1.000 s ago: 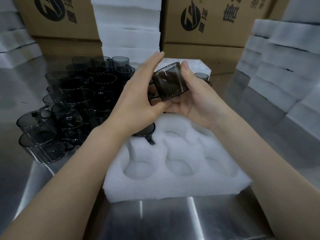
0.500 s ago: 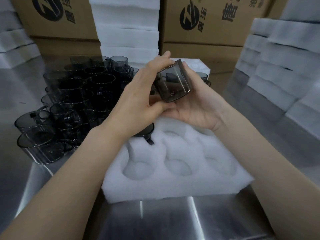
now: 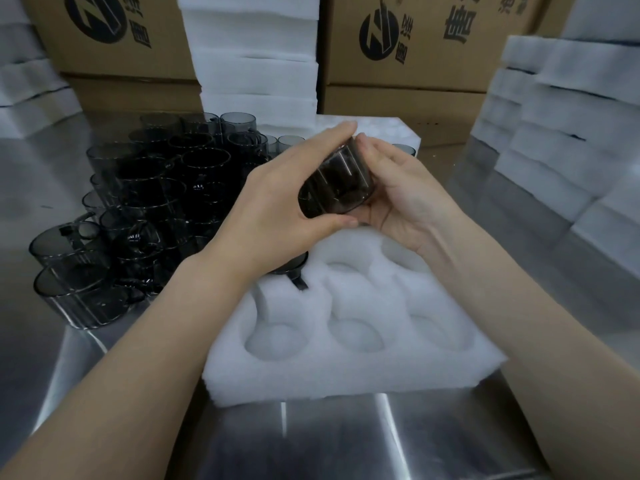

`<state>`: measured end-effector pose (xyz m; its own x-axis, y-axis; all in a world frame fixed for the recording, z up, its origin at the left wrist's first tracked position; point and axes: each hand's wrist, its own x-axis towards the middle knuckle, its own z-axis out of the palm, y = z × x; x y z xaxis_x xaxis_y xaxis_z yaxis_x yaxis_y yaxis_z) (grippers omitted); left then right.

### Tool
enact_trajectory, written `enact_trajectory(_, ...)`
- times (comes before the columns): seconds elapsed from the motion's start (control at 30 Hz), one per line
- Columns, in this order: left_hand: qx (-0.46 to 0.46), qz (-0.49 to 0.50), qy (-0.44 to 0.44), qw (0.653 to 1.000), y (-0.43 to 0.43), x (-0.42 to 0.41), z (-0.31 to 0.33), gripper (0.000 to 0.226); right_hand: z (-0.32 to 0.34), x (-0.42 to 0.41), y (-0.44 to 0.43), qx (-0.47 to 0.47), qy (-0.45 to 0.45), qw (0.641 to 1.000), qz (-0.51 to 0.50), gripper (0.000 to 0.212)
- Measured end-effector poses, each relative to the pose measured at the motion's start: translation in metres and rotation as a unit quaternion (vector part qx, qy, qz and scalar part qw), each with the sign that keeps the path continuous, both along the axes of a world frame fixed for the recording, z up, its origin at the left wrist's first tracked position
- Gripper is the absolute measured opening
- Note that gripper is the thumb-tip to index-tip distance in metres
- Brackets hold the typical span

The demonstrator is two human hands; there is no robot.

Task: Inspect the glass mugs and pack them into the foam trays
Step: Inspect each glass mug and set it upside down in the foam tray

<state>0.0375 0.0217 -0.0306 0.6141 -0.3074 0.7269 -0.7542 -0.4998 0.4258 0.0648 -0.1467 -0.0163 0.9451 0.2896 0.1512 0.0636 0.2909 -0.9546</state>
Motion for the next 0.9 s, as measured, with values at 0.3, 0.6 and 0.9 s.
enact_trajectory(0.3, 0.02, -0.016, -0.02, 0.999, -0.001, 0.004, 0.001, 0.078, 0.0, -0.003, 0.0, -0.04, -0.017, 0.999, -0.026, 0.028)
enact_trajectory(0.6, -0.064, 0.073, 0.087, 0.991, 0.002, 0.011, -0.002, 0.083, -0.007, -0.002, 0.0, -0.111, -0.124, 0.985, 0.037, 0.052)
enact_trajectory(0.9, -0.001, 0.032, 0.093, 0.995, -0.002, 0.007, 0.002, 0.074, -0.003, -0.011, 0.005, -0.117, -0.196, 0.97, -0.084, 0.008)
